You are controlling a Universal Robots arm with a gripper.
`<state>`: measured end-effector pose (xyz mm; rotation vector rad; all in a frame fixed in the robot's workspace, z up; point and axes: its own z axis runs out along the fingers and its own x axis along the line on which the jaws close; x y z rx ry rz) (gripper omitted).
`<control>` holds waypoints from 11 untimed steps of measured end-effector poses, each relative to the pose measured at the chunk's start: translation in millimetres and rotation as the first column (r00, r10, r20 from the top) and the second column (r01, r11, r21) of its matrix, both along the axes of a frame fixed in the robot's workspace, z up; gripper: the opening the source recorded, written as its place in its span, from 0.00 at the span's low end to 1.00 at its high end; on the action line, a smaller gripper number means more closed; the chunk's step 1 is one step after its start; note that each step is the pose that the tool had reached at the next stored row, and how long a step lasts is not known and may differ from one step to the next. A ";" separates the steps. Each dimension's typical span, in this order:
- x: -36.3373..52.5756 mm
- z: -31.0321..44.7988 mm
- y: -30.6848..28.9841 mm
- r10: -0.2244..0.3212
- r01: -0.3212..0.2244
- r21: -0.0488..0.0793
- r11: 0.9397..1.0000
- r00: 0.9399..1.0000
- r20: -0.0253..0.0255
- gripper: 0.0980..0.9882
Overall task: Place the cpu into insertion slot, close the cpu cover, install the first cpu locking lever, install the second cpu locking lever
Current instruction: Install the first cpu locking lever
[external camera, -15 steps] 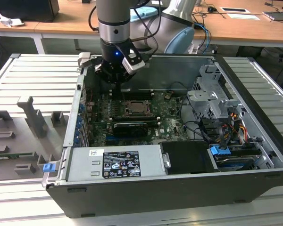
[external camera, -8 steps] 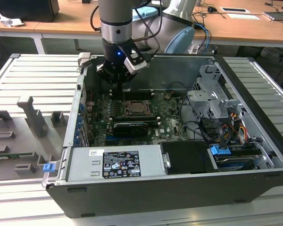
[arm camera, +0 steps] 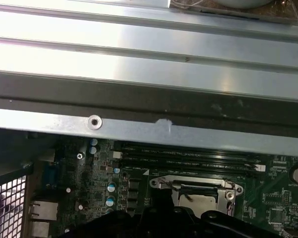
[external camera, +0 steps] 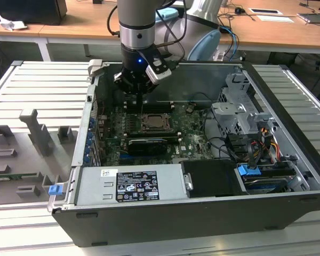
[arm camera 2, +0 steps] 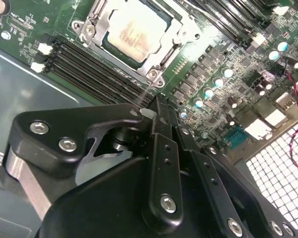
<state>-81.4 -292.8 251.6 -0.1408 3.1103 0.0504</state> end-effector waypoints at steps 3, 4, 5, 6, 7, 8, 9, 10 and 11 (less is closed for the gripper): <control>3.0 0.0 0.0 0.000 0.000 0.000 1.000 1.000 0.000 0.01; 4.0 0.0 0.0 0.000 0.000 0.000 1.000 1.000 0.000 0.01; 4.8 0.0 0.0 0.000 0.000 0.000 1.000 1.000 0.000 0.01; 6.4 0.0 0.0 0.000 0.000 0.000 1.000 1.000 0.000 0.01; 7.7 -0.1 0.0 0.000 0.000 0.000 1.000 1.000 0.000 0.01; 9.5 -0.2 0.0 0.000 0.000 0.000 1.000 1.000 0.000 0.01; 10.5 -0.2 0.0 0.000 0.000 0.000 1.000 1.000 0.000 0.01; 11.6 -0.3 0.0 0.000 0.000 0.000 1.000 1.000 0.000 0.01; 14.1 -0.5 0.0 0.000 0.000 0.000 1.000 1.000 0.000 0.01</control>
